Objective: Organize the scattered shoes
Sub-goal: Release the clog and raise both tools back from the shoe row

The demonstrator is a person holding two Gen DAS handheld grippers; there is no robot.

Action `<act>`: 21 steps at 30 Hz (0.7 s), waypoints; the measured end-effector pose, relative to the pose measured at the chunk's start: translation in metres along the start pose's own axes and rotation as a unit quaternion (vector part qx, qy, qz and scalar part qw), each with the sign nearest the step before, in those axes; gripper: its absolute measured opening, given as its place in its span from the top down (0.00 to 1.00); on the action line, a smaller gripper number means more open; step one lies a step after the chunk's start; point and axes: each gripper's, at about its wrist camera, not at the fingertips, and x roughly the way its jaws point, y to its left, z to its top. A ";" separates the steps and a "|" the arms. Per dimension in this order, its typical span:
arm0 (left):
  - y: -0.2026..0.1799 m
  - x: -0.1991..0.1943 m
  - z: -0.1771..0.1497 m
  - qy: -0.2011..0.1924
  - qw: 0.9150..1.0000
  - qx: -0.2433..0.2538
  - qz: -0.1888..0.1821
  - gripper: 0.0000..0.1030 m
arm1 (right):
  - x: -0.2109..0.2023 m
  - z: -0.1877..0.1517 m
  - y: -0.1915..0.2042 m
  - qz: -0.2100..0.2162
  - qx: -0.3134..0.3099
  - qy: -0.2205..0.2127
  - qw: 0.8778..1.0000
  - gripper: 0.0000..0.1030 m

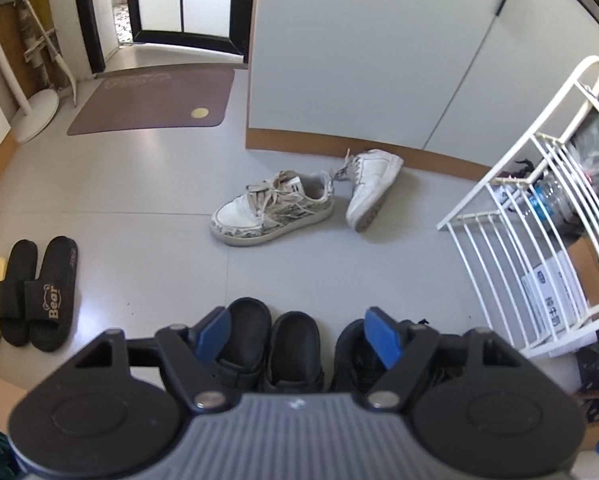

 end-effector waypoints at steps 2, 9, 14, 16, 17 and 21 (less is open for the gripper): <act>0.002 -0.002 -0.002 -0.001 1.000 -0.013 -0.015 0.26 | -0.010 0.001 -0.002 -0.014 0.003 -0.009 1.000 0.07; 0.002 -0.007 0.003 -0.010 0.999 -0.018 -0.033 0.26 | -0.040 0.016 0.001 -0.076 0.016 -0.051 0.996 0.07; -0.002 -0.001 0.016 -0.017 0.999 -0.012 -0.031 0.26 | -0.039 0.029 0.003 -0.077 0.019 -0.070 0.994 0.07; -0.003 0.006 0.023 -0.016 0.999 -0.013 -0.028 0.26 | -0.033 0.033 0.003 -0.073 0.021 -0.075 0.994 0.07; -0.003 0.008 0.025 -0.016 0.999 -0.013 -0.028 0.26 | -0.029 0.035 0.002 -0.070 0.025 -0.076 0.994 0.07; -0.003 0.034 0.044 -0.014 1.000 -0.014 -0.022 0.27 | 0.013 0.050 -0.002 -0.043 0.035 -0.061 0.997 0.07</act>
